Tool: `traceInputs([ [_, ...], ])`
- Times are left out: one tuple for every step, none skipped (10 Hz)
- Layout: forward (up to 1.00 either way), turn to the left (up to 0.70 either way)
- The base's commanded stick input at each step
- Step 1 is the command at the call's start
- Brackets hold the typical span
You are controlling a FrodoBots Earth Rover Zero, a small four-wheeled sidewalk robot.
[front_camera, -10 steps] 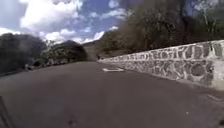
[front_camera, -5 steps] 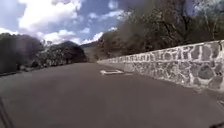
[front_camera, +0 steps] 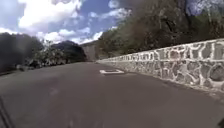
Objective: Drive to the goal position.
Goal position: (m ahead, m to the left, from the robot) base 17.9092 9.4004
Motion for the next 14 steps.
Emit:
traceInputs([
  [0.00,0.21],
  [0.00,0.16],
  [0.00,0.10],
  [0.00,0.04],
  [0.00,0.00],
  [0.00,0.00],
  [0.00,0.00],
  [0.00,0.00],
  [0.00,0.00],
  [0.00,0.00],
  [0.00,0.00],
  [0.00,0.00],
  [0.00,0.00],
  [0.19,0.00],
])
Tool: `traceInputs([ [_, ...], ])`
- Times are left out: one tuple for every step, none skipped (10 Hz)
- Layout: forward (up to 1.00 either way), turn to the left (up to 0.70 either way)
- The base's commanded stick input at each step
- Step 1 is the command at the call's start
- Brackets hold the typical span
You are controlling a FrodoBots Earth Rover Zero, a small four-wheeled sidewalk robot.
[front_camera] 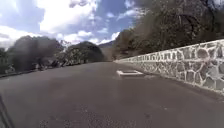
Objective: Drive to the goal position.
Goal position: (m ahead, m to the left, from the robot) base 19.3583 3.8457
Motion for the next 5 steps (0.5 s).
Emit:
traceInputs([
  [0.49,0.00],
  [0.70,0.04],
  [0.70,0.15],
  [0.70,0.27],
  [0.70,0.27],
])
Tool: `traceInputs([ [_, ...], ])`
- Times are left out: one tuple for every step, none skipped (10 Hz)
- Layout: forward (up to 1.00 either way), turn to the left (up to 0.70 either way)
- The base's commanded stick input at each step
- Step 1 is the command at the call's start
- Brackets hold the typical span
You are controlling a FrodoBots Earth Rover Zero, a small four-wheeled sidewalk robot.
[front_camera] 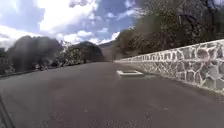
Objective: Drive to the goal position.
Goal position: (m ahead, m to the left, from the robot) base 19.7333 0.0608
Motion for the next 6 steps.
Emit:
traceInputs([
  [0.70,0.27],
  [0.70,0.23],
  [0.70,0.17],
  [0.70,0.11],
  [0.70,0.05],
  [0.70,0.00],
])
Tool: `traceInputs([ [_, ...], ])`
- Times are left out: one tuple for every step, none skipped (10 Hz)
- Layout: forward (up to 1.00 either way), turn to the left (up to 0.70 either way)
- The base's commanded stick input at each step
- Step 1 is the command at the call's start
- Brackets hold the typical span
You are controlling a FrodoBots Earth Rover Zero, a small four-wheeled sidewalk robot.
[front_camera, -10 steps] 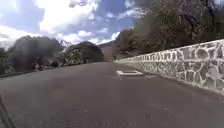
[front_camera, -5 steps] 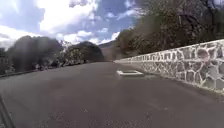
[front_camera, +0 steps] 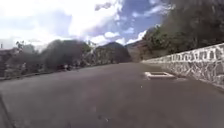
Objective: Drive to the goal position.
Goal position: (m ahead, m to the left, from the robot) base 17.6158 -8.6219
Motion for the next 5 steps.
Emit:
traceInputs([
  [0.70,0.00],
  [0.70,0.00],
  [0.70,0.00],
  [0.70,0.00],
  [0.70,0.00],
])
